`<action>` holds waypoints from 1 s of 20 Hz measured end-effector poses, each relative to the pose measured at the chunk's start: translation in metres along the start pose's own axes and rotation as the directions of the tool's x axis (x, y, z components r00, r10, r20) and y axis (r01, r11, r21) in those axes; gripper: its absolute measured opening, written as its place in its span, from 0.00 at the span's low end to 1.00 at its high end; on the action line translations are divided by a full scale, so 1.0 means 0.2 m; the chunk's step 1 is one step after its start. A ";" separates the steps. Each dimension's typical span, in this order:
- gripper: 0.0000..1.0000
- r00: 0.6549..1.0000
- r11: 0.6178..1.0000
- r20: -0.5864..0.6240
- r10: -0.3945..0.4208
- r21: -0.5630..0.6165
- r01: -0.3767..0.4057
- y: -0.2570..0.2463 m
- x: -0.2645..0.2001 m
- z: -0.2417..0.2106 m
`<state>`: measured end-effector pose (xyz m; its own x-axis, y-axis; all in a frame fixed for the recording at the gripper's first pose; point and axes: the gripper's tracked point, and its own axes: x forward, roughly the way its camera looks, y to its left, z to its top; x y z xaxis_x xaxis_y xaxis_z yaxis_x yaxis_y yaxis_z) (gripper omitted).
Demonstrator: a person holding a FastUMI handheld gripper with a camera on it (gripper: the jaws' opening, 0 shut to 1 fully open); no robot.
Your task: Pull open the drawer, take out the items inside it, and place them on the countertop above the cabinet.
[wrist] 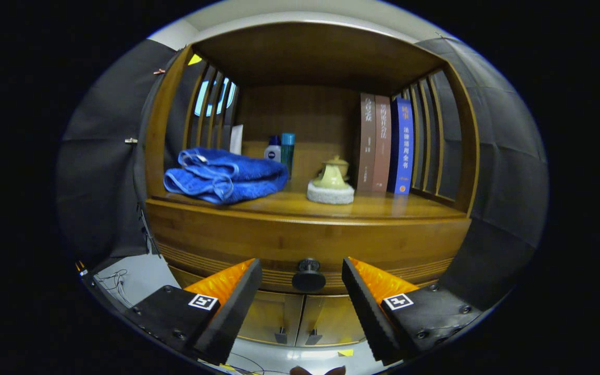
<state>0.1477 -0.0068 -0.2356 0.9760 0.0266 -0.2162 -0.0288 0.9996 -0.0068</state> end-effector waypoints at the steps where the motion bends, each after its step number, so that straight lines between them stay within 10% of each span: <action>1: 0.99 1.000 1.000 0.014 -0.001 0.002 0.001 0.00 -0.05 0.06; 20: 0.99 0.984 0.997 0.177 -0.005 0.073 -0.008 -0.05 -0.78 0.78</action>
<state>0.0294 -0.0195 -0.0498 0.9989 0.0234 -0.0395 -0.0207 0.9976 0.0658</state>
